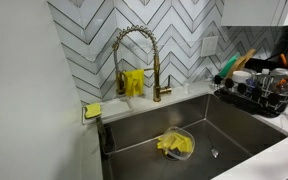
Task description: Remove the clear bowl with a light blue lid from the dishes drying rack and place it on the table, flip the light blue lid on the clear bowl to make it fit the clear bowl top perfectly
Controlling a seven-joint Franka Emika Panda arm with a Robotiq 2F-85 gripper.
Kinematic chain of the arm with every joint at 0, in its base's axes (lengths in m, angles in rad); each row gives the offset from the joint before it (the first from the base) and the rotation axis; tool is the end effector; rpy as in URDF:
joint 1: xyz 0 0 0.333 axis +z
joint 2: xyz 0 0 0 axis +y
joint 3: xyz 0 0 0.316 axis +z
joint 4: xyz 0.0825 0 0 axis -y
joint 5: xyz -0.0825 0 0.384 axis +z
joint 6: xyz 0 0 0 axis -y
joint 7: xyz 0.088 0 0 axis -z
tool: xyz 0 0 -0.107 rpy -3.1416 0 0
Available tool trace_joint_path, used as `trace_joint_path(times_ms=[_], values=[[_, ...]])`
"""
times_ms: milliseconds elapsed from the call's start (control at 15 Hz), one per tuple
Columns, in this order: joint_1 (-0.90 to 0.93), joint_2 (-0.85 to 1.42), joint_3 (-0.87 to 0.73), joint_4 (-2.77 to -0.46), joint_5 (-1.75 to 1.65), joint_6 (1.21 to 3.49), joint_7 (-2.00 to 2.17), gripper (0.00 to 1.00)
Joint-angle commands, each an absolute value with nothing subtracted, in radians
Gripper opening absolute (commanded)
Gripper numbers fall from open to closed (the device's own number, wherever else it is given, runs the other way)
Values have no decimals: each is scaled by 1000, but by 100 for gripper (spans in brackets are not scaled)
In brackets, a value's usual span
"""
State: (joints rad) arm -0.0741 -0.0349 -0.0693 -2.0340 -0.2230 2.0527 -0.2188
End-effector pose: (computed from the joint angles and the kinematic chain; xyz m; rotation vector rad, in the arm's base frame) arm 0.5418 -0.0906 0.4663 2.9262 0.2549 0.0249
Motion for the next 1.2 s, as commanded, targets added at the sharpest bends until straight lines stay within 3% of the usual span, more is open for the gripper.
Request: trace_joint_path(times_ms=[0,533,1133], values=[[-103,-9,-99,-1991,-234,2016,-74,100],[-152,19,-153,-1922,-148,1846,174,100],[-192,24,-196,-1972,149,1880,371,100]])
